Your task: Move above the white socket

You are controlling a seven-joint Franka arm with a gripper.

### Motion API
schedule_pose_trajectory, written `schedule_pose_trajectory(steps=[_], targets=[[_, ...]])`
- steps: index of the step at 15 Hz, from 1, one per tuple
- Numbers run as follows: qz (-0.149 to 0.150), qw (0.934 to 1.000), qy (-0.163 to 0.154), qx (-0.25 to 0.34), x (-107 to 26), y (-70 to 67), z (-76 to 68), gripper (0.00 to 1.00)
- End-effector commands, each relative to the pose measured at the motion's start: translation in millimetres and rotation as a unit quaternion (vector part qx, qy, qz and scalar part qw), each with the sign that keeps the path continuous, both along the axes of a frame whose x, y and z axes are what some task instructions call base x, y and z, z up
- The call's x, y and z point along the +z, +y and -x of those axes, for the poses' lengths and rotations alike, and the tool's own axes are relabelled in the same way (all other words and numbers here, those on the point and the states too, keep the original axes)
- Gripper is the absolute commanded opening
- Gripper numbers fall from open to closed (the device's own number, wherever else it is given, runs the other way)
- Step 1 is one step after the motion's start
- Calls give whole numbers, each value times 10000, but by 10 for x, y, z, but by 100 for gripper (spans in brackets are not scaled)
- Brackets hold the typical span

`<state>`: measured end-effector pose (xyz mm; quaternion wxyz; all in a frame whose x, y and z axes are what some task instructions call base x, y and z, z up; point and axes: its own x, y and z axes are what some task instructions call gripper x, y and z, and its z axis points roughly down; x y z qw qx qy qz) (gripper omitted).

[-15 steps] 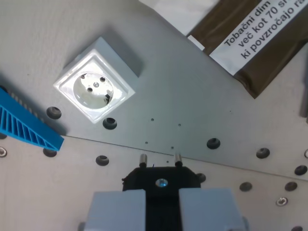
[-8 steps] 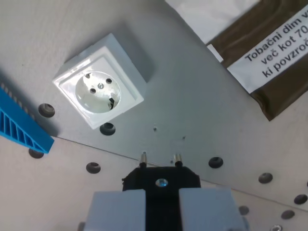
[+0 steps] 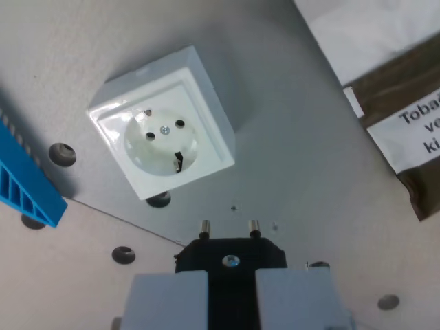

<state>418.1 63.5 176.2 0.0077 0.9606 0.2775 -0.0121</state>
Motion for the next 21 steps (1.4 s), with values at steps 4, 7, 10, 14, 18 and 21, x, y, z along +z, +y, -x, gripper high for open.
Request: schedule_pose_trajectory(steps=[4,7,10,14,18,21], targets=[[-108,9906,-483,1276,-304,89,85,0],[-77,9888,-501,1404,-411,127,116,0],[-39,9875,-522,1486,-503,161,147,0],[-13,9872,-535,1501,-604,201,183,0],[7,9877,-556,1461,-675,230,206,0],[20,9885,-568,1400,-706,243,220,0]])
